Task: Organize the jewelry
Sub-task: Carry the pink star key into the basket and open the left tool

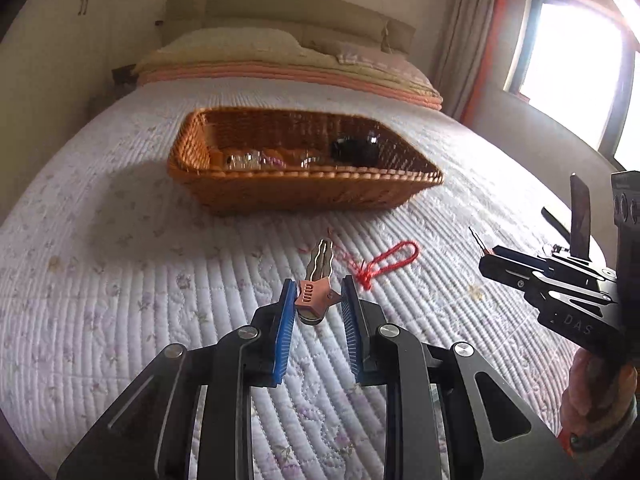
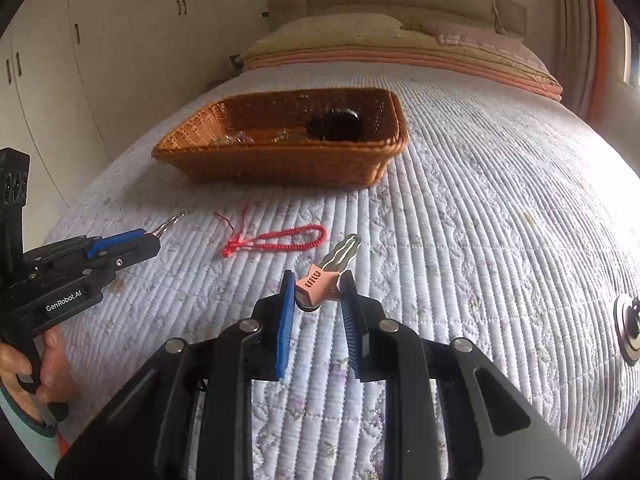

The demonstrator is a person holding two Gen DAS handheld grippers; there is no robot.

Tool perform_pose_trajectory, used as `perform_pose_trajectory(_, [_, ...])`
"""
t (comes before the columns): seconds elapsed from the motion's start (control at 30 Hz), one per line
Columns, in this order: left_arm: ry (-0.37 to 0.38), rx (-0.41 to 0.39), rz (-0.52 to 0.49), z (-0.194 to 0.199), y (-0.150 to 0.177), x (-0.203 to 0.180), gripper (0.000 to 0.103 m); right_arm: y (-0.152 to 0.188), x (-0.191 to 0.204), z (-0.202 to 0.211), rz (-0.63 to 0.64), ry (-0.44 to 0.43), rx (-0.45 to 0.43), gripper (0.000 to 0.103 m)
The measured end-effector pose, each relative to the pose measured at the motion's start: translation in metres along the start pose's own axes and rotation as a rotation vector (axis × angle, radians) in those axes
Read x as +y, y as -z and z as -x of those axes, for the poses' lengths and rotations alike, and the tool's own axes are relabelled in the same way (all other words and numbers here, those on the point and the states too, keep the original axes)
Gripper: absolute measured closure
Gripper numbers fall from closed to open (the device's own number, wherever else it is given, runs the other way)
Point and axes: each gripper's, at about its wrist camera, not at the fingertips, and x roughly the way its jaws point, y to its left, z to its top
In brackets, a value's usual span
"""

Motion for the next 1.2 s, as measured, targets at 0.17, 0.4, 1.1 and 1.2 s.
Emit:
perform_pose_trajectory(0.17, [0.026,-0.177,-0.001,0.036,-0.040,-0.005,0.082,-0.045,0.016,0.024,0.050,-0.036,-0.118,0.083])
perform_pose_trajectory(0.4, [-0.007,-0.290,0.044,0.029,-0.101,0.011,0.082,-0.116,0.035,0.000,0.098,-0.058,-0.181,0.083])
perform_pose_trajectory(1.1, [-0.158,-0.075,0.019,-0.102,-0.106,0.057,0.081,-0.142,0.011,-0.142,-0.040,-0.155,0.025,0.083])
perform_pose_trajectory(1.2, [-0.175,-0.036,0.012,-0.111,-0.102,0.055,0.081,-0.137,0.010,-0.151,-0.054,-0.178,0.057,0.083])
